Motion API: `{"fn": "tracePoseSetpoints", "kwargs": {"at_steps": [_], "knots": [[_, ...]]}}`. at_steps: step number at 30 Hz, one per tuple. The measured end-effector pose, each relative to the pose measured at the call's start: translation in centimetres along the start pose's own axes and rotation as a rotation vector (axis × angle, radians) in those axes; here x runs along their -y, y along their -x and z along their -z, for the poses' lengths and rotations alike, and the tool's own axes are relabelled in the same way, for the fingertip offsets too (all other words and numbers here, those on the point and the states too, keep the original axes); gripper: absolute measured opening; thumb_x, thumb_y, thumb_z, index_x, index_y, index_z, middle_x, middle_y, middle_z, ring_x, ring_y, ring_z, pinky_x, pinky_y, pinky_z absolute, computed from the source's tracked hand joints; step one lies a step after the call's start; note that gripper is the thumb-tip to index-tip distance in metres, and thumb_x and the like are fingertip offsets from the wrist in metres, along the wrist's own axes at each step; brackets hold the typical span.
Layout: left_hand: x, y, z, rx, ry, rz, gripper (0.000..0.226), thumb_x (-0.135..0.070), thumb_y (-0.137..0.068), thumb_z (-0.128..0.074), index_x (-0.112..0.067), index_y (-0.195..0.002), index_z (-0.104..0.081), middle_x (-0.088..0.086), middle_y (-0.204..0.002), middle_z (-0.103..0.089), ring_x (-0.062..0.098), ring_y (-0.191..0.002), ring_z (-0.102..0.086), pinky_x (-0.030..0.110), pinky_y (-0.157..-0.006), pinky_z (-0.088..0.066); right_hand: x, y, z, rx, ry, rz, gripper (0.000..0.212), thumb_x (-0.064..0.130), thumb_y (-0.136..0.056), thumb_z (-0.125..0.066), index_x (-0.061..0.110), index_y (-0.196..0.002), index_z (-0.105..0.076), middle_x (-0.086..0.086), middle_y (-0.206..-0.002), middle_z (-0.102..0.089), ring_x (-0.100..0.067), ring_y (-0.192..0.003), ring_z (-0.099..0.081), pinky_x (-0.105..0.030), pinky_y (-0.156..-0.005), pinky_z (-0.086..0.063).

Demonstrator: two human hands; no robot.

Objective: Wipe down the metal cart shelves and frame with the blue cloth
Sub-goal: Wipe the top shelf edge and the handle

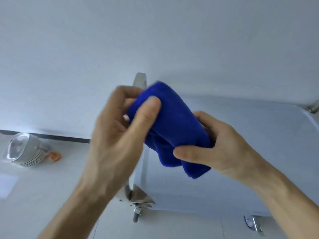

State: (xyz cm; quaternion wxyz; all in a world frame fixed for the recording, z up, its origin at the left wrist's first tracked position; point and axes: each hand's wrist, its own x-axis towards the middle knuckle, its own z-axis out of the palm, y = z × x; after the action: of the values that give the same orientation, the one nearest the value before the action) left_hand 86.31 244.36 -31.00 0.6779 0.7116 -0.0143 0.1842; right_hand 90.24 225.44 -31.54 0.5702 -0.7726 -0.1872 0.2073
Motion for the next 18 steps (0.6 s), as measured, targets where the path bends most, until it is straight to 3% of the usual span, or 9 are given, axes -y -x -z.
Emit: {"fn": "tracePoseSetpoints", "kwargs": {"at_steps": [4,7,10,13,16,18], "knots": [[0.9,-1.5,5.6,-0.291,0.031,0.116,0.013,-0.040,-0.089,-0.061,-0.027,-0.089,-0.063,-0.005,-0.081,-0.069,0.014,-0.079,-0.065,0.040,-0.070,-0.054,2.1,-3.9,-3.5,-0.005,-0.110,0.032,0.061,0.033,-0.067,-0.086,0.043,-0.120,-0.057,0.005,-0.111,-0.072,-0.019,-0.092,-0.074,-0.039,-0.079,-0.061],[4.0,-1.8,8.2,-0.331,-0.179,0.279,0.015,-0.038,-0.093,-0.062,-0.025,-0.100,-0.059,-0.008,-0.098,-0.067,0.013,-0.093,-0.066,0.028,-0.074,-0.050,1.6,-6.4,-6.0,-0.076,0.063,-0.031,0.059,0.041,-0.066,-0.088,0.045,-0.116,-0.056,0.018,-0.115,-0.063,-0.007,-0.084,-0.071,-0.026,-0.069,-0.058],[5.4,-0.9,8.5,-0.295,-0.489,0.256,0.033,-0.031,-0.092,-0.060,-0.031,-0.123,-0.048,-0.011,-0.126,-0.052,0.001,-0.105,-0.055,0.016,-0.076,-0.041,0.0,-7.5,-7.1,-0.119,0.081,-0.106,0.049,0.043,-0.068,-0.087,0.041,-0.108,-0.058,0.020,-0.110,-0.062,-0.003,-0.078,-0.068,-0.020,-0.062,-0.052],[4.4,-1.0,6.8,-0.163,-0.532,0.228,0.044,-0.047,-0.091,-0.052,-0.032,-0.133,-0.049,-0.018,-0.135,-0.047,-0.003,-0.115,-0.050,0.014,-0.085,-0.038,-1.2,-7.8,-6.7,-0.129,-0.020,-0.073,0.042,0.035,-0.070,-0.087,0.034,-0.106,-0.064,0.012,-0.105,-0.067,-0.007,-0.078,-0.070,-0.019,-0.062,-0.054],[4.4,-1.8,4.1,0.021,-0.687,0.281,0.061,-0.059,-0.091,-0.042,-0.027,-0.143,-0.039,-0.014,-0.146,-0.041,0.009,-0.126,-0.047,0.032,-0.100,-0.042,-2.3,-7.5,-5.9,-0.049,-0.191,-0.032,0.035,0.031,-0.076,-0.081,0.025,-0.109,-0.069,0.006,-0.104,-0.072,-0.014,-0.087,-0.072,-0.025,-0.073,-0.056],[5.0,-2.0,2.5,0.098,-0.771,0.302,0.064,-0.062,-0.091,-0.041,-0.027,-0.144,-0.032,-0.009,-0.148,-0.036,0.021,-0.122,-0.052,0.044,-0.097,-0.047,-4.4,-7.1,-4.9,-0.029,-0.217,-0.065,0.031,0.033,-0.085,-0.073,0.023,-0.114,-0.069,0.005,-0.107,-0.073,-0.014,-0.098,-0.071,-0.032,-0.088,-0.056]]}}
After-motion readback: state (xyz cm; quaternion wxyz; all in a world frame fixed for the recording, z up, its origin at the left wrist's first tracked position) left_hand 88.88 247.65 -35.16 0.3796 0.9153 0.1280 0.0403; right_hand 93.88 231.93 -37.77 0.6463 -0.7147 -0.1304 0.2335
